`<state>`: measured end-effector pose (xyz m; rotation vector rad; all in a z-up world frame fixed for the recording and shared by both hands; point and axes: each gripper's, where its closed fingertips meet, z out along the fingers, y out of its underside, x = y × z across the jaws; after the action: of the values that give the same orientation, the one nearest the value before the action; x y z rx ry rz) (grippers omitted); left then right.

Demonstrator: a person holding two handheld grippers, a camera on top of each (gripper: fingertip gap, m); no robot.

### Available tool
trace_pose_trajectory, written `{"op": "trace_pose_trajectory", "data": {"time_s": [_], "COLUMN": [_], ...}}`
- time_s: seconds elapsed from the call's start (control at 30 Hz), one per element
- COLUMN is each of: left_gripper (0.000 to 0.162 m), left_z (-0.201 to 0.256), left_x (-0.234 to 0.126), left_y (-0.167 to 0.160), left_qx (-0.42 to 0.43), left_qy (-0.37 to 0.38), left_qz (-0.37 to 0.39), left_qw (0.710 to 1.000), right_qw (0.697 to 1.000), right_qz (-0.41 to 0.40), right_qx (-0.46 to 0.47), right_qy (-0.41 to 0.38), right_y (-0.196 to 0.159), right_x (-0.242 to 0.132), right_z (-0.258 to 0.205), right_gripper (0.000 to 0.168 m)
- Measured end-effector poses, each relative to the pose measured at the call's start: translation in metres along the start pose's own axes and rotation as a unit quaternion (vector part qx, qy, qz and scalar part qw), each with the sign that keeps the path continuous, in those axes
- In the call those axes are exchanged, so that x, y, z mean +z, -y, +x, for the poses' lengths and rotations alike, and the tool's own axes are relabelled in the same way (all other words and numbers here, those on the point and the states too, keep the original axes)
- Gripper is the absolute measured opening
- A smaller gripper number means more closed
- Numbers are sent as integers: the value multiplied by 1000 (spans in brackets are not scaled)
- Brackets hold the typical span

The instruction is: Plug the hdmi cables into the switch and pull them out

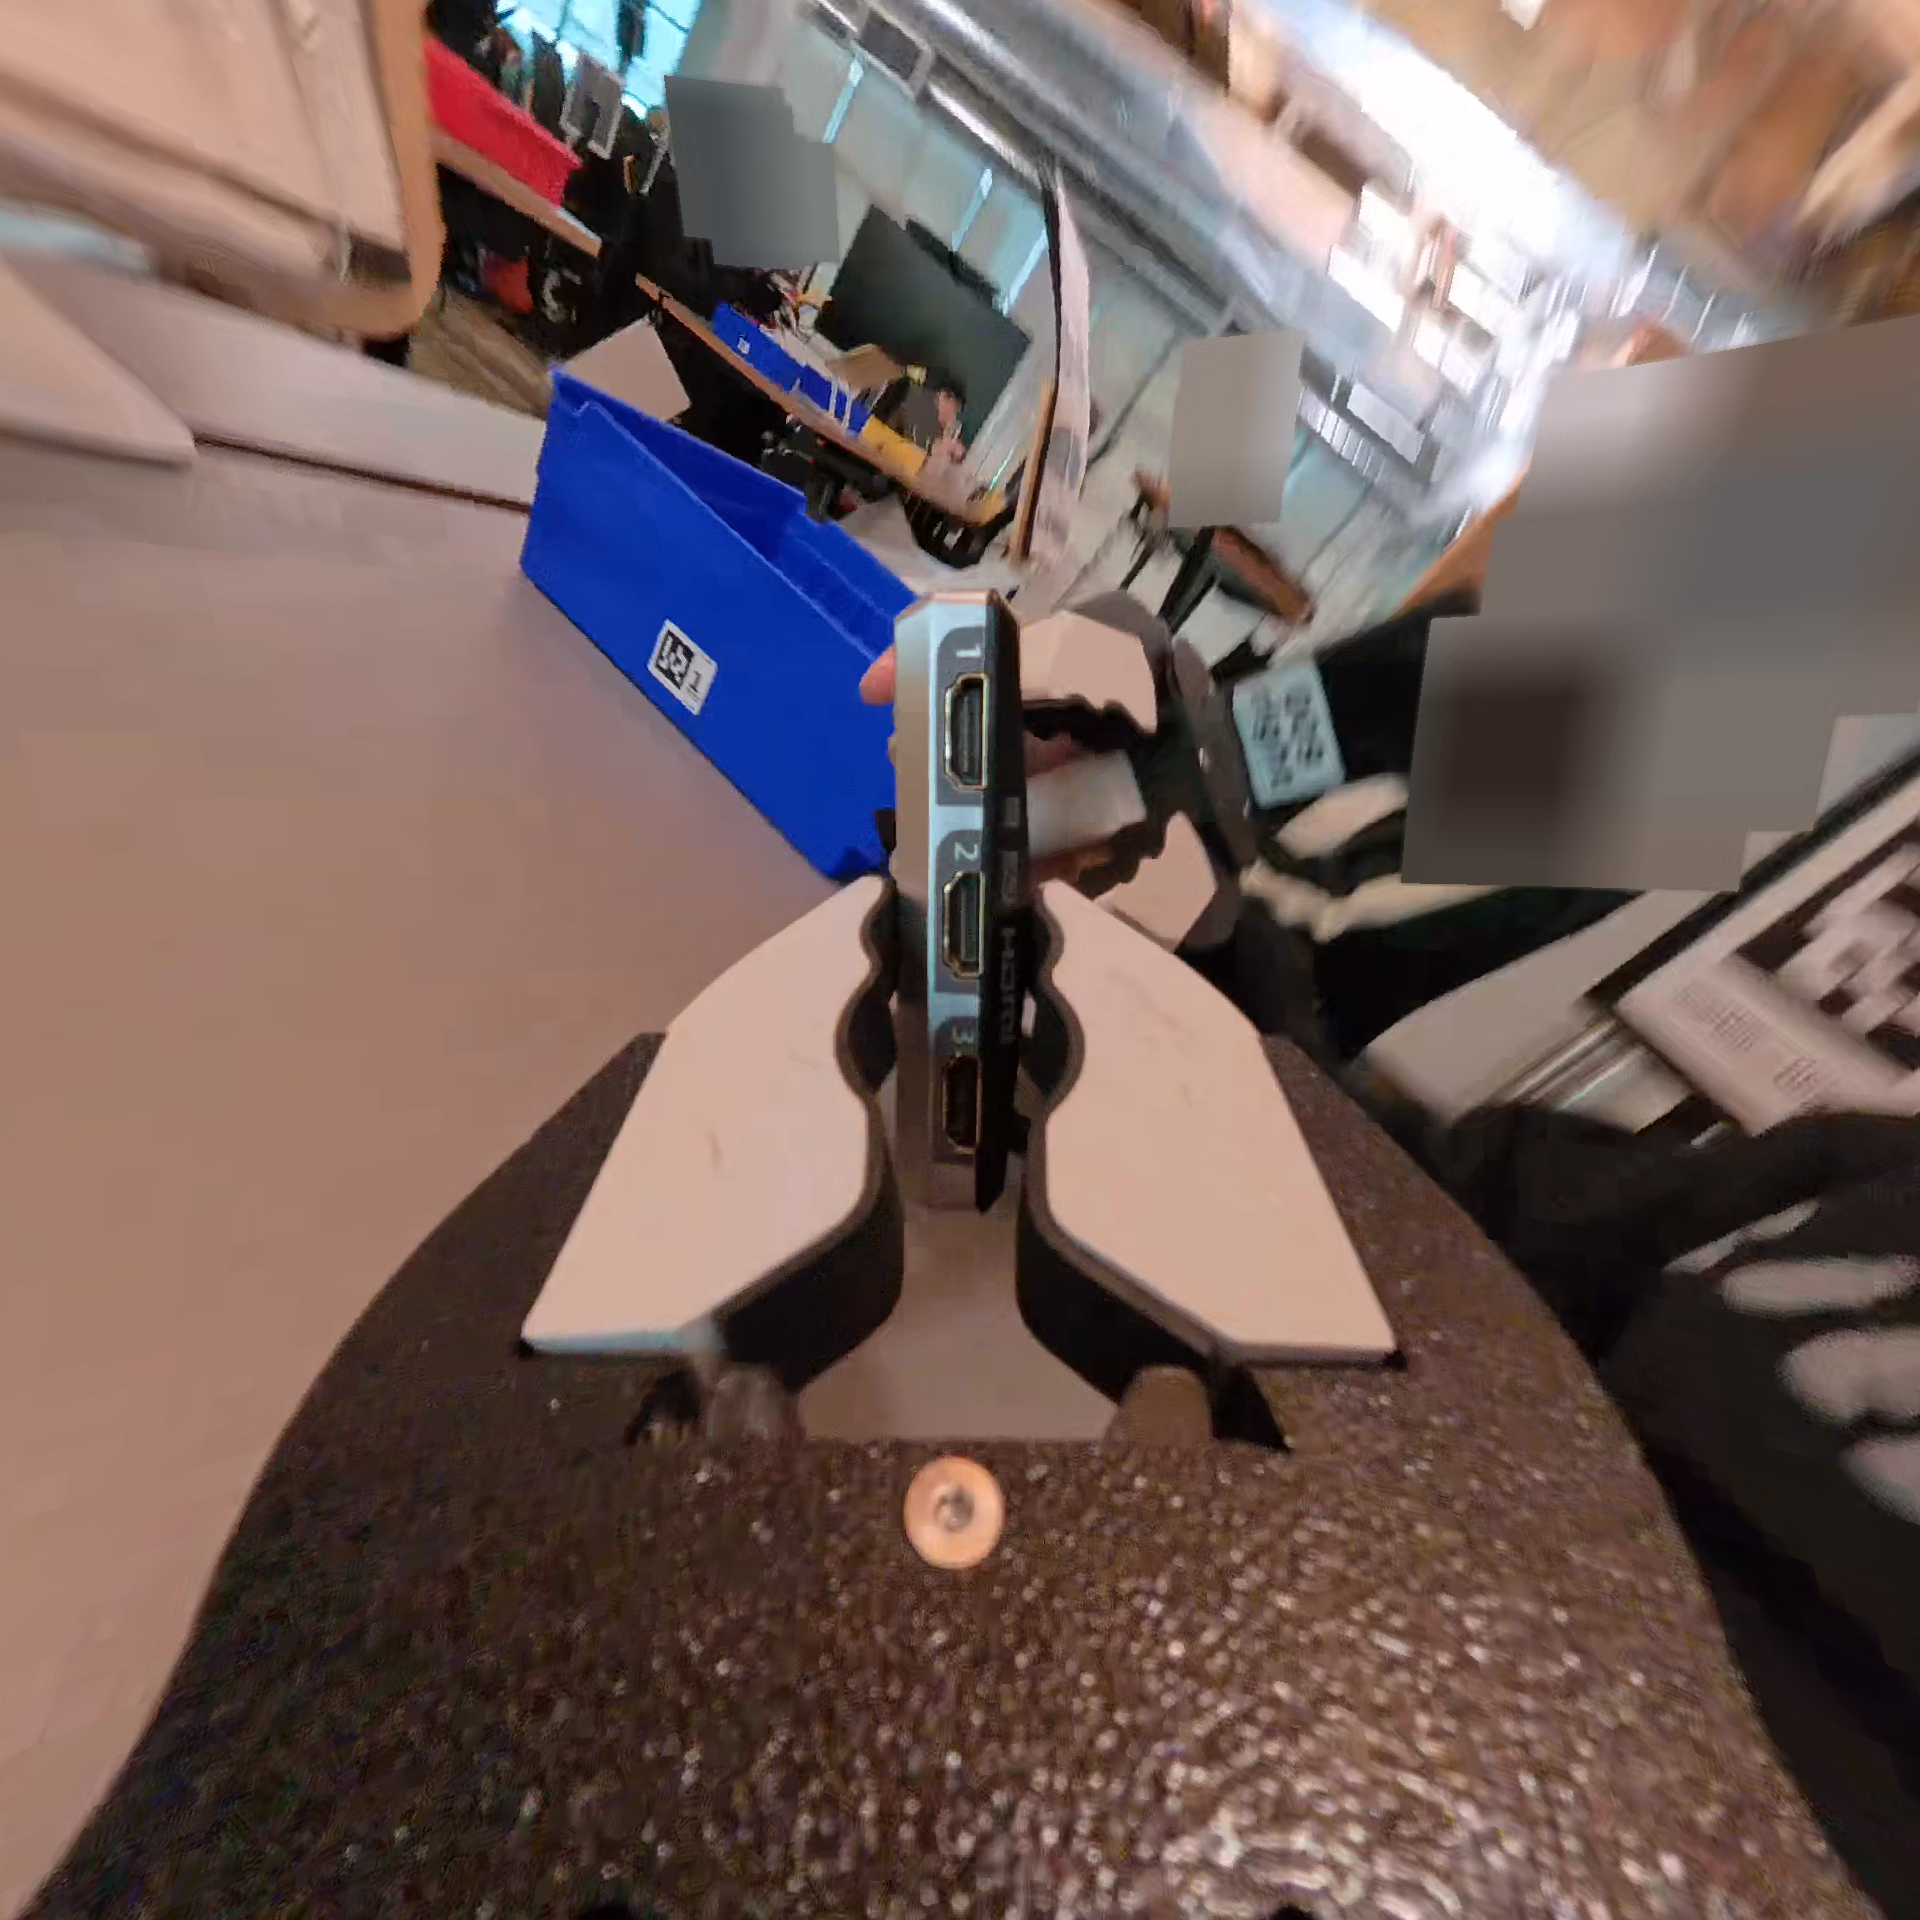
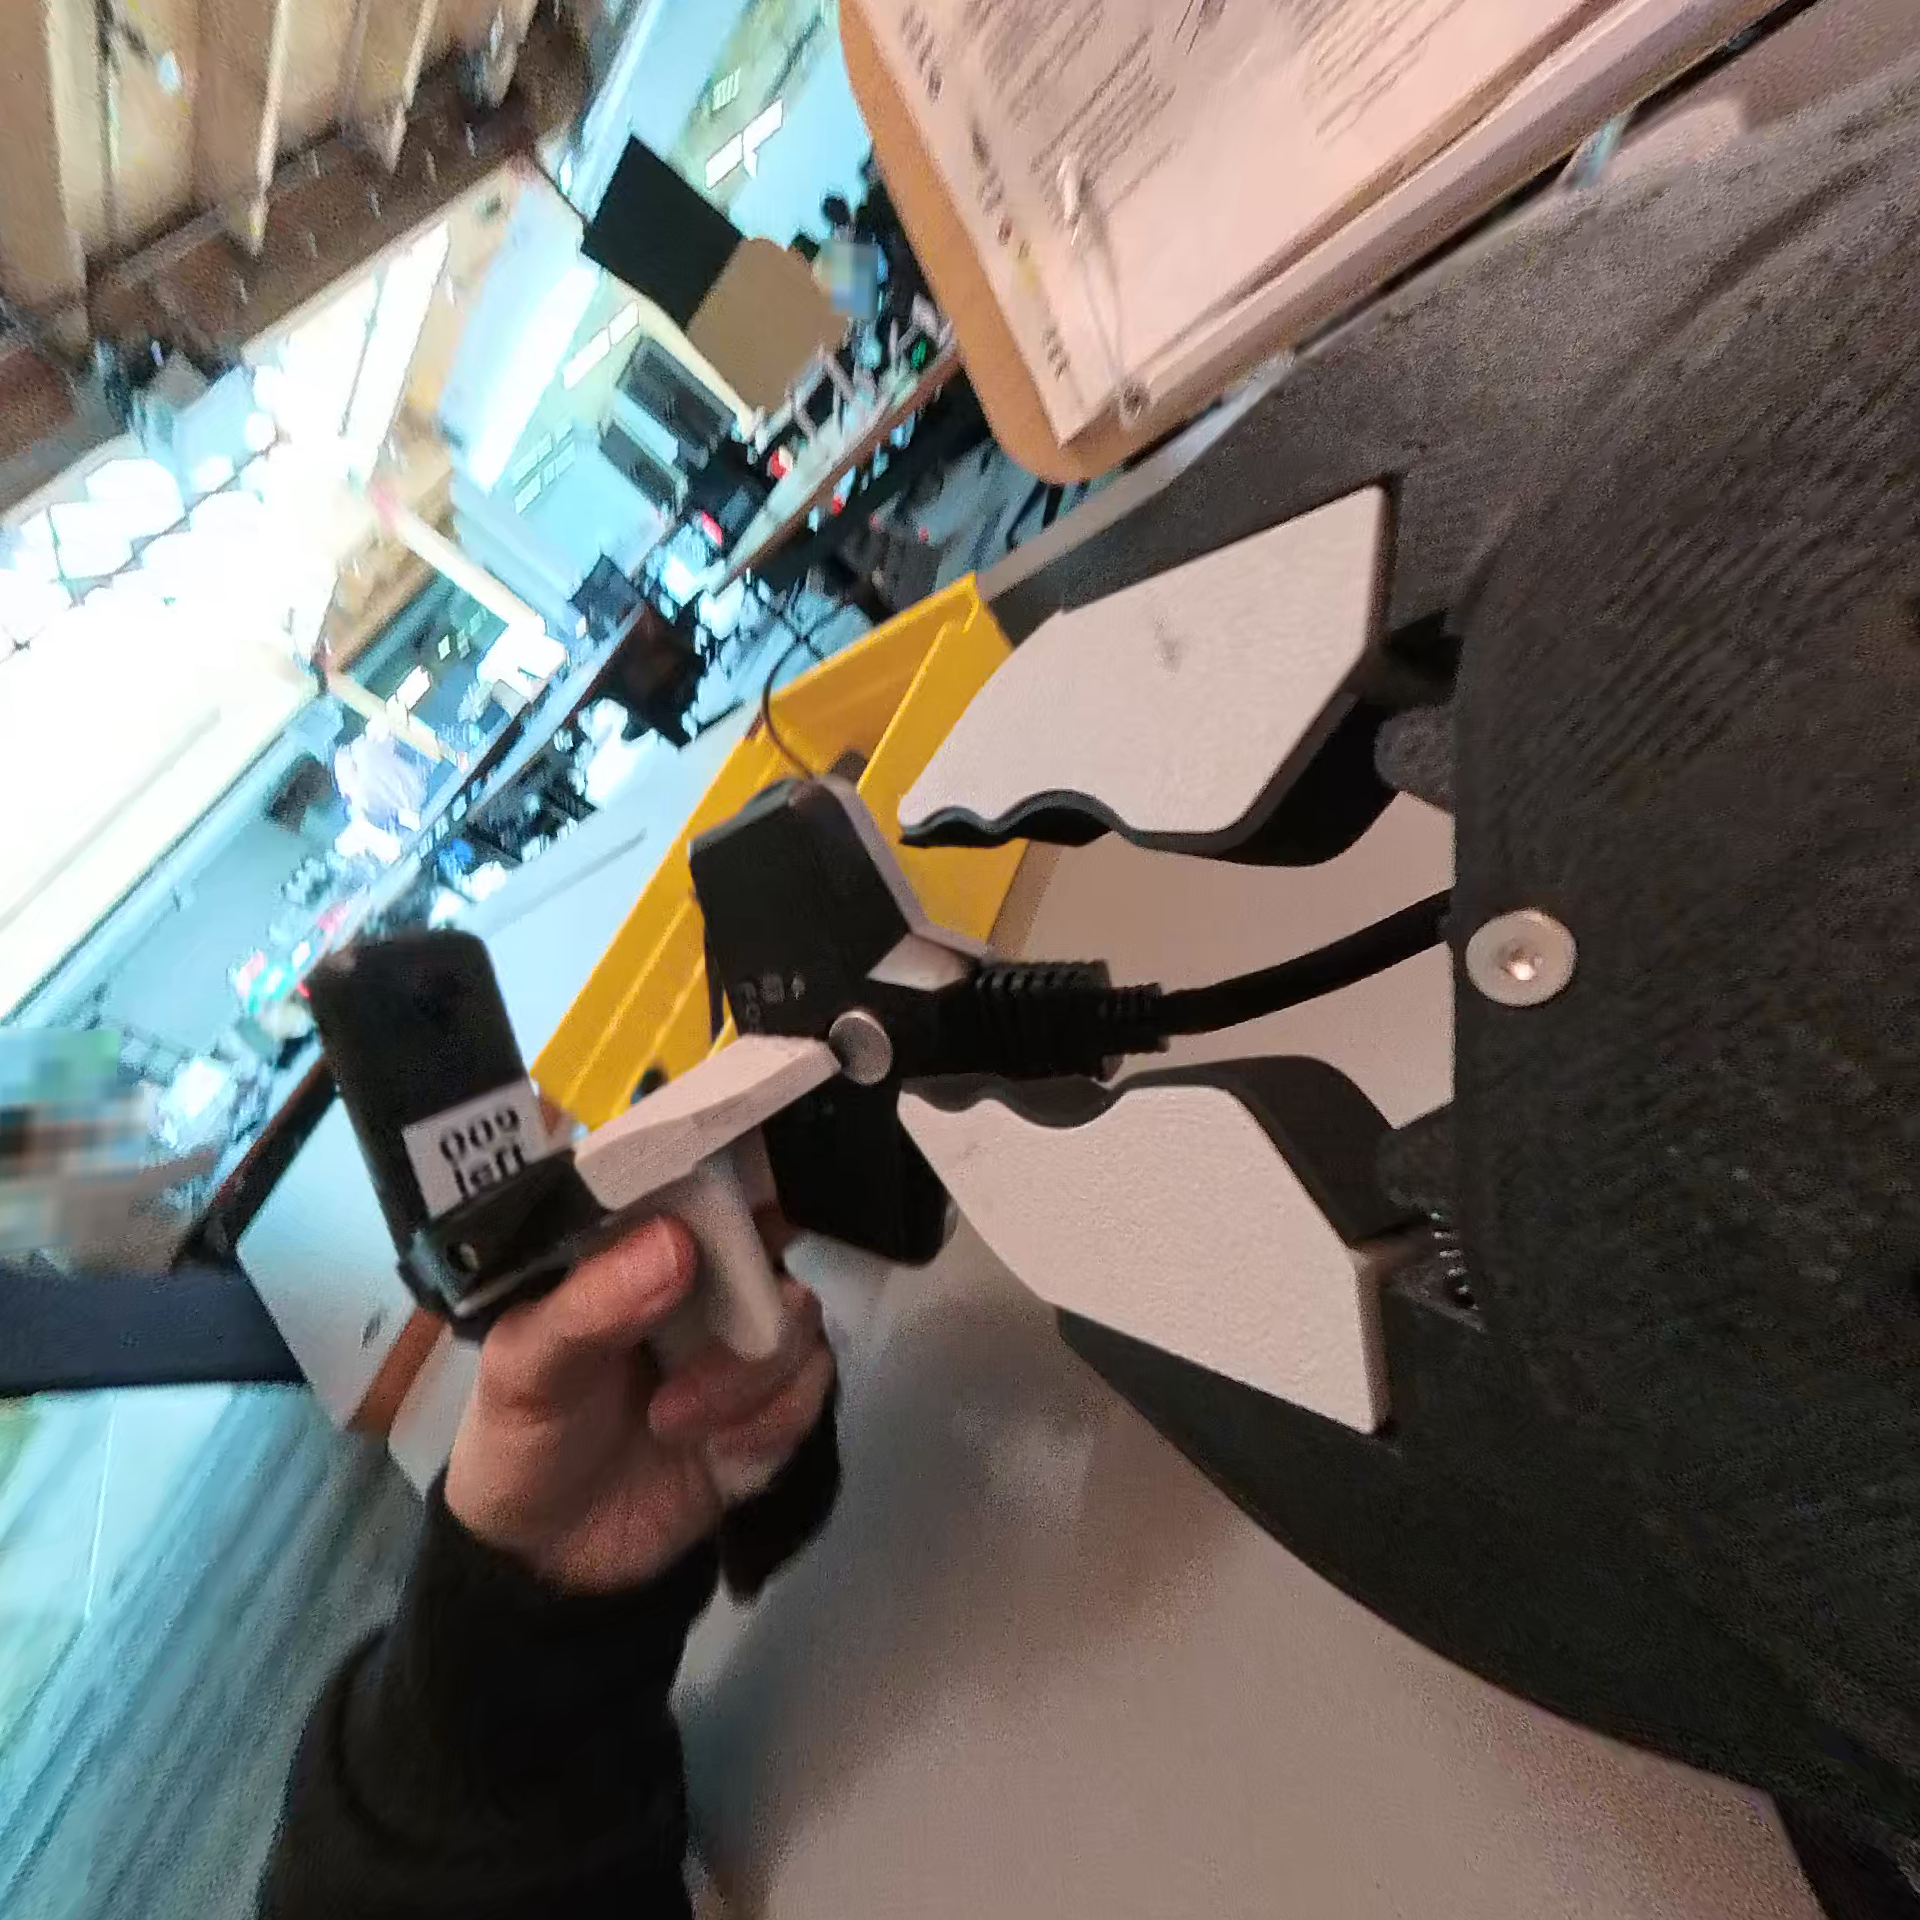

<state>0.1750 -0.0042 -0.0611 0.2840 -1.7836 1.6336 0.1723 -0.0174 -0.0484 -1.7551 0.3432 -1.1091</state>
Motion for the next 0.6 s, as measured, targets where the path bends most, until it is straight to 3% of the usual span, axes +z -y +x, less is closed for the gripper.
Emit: {"op": "trace_pose_trajectory", "data": {"time_s": [0.03, 0.1, 0.2, 0.33, 0.47, 0.6], "left_gripper": [21, 21, 21, 21, 21, 23], "left_z": [-1, 4, 13, 14, 15, 32], "left_x": [0, 2, 5, 6, 7, 10], "left_y": [1, 4, 10, 12, 10, 10], "left_qx": [-38, -84, -143, -220, -223, -209], "left_qy": [-4, -21, -51, -110, -112, -137], "left_qz": [14, 37, 78, 118, 120, 109], "left_qw": [999, 996, 985, 962, 961, 962], "right_qw": [1000, 999, 998, 997, 996, 989], "right_qz": [5, 31, 58, 56, 70, 133], "right_qx": [-8, -28, -40, -46, -26, 10], "right_qy": [-17, -19, 1, -35, -51, -60], "right_y": [0, 7, 17, 16, 15, 22], "right_x": [-3, -9, -15, -19, -25, -35], "right_z": [3, 1, -9, -5, -8, -14], "right_gripper": [46, 45, 21, 26, 26, 28]}}
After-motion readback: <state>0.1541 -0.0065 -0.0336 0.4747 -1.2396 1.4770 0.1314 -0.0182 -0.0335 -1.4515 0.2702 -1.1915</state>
